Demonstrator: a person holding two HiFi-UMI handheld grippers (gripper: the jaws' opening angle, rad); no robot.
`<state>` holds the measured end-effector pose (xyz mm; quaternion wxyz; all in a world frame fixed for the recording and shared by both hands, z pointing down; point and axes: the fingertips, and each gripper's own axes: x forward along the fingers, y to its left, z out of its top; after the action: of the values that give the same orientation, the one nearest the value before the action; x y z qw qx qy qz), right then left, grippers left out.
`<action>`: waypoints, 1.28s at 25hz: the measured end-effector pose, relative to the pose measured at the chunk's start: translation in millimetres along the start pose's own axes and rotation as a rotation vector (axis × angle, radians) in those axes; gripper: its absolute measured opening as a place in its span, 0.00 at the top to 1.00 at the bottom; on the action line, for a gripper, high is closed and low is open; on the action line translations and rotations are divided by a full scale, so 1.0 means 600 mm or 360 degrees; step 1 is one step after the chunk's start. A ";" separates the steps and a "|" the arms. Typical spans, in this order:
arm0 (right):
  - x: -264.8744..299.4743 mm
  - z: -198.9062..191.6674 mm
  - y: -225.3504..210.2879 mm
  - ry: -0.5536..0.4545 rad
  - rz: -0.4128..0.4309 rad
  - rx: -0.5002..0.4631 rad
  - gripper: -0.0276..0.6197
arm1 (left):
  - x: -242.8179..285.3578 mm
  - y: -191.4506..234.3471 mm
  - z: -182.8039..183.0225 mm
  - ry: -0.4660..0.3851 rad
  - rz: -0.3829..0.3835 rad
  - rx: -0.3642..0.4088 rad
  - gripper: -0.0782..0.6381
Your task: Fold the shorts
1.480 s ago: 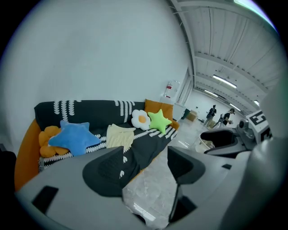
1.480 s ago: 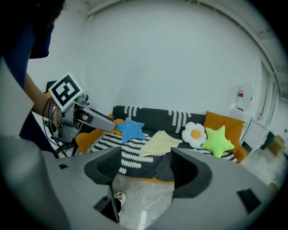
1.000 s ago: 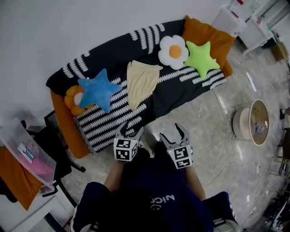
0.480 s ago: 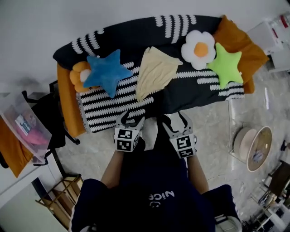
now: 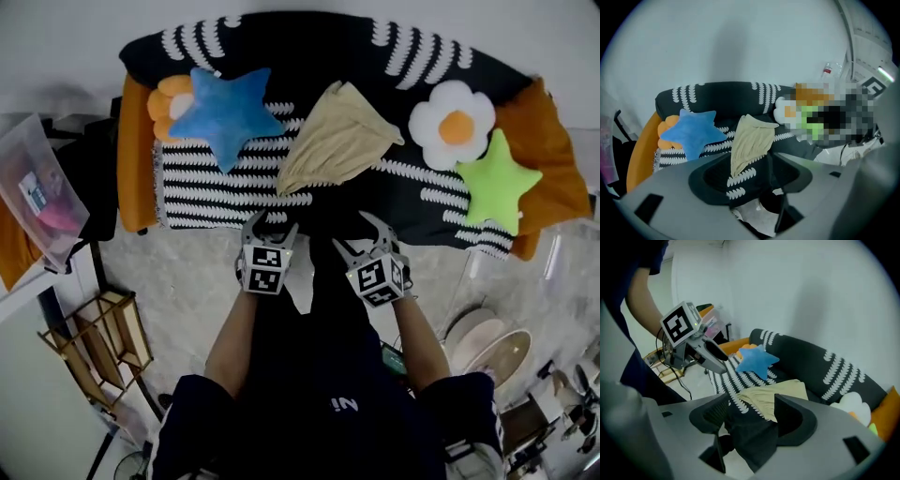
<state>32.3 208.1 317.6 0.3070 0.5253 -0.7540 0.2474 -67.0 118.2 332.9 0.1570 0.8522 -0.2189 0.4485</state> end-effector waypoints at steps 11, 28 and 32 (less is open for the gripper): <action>0.177 -0.056 -0.090 0.0113 0.0090 -0.0256 0.61 | 0.171 0.067 -0.065 0.0231 0.0124 -0.0134 0.51; 0.442 -0.264 -0.106 0.0523 0.0246 -0.0606 0.63 | 0.386 0.128 -0.234 0.0530 0.0145 0.0069 0.65; 0.455 -0.276 -0.114 0.0566 0.0393 -0.0640 0.62 | 0.398 0.143 -0.243 0.0586 0.0131 0.0098 0.74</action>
<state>59.7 126.3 632.9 0.4999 0.3065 -0.7805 0.2167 -92.8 57.1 617.6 0.1499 0.7504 -0.2074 0.6094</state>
